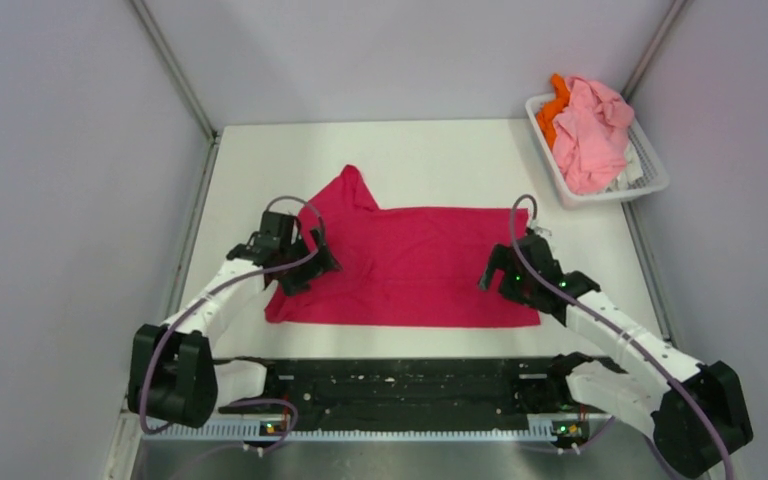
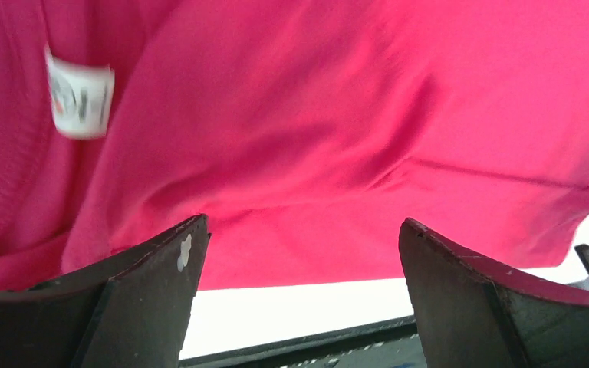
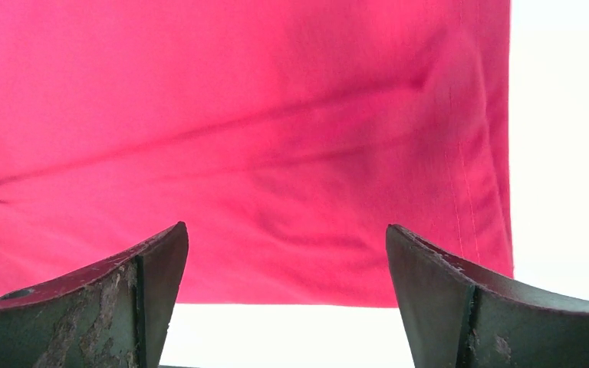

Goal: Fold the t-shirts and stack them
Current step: Fold the flattened tshirt in 1/3 of the way, then grab the side of the flattened tshirt furthest away from the robot with both arms, then fold the other side of the tshirt into a rectangle, then rotate the tshirt 80 degrees, then grab the bottom of the folded rectangular tshirt with both arms

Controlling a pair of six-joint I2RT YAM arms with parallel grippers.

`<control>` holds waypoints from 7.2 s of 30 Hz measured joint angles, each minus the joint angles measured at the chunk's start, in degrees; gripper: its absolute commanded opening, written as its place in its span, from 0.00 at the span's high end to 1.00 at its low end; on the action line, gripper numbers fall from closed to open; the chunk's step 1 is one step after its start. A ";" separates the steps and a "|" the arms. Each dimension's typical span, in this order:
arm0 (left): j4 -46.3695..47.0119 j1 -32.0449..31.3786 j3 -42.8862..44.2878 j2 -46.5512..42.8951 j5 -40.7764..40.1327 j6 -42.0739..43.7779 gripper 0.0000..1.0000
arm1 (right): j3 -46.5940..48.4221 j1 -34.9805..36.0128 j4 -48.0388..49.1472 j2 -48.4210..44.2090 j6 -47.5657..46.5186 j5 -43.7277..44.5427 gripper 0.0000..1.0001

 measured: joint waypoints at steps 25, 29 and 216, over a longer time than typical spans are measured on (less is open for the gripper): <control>-8.50 -0.07 94.90 72.50 -19.41 23.17 0.26 | 16.68 -10.91 11.91 22.05 -9.94 5.40 0.02; -6.34 -0.26 96.06 75.30 -18.16 23.67 0.40 | 16.68 -10.97 12.07 22.01 -10.38 6.19 0.02; 8.07 -2.51 34.62 13.07 3.26 6.23 0.03 | 4.66 41.68 21.84 8.66 2.03 8.90 0.12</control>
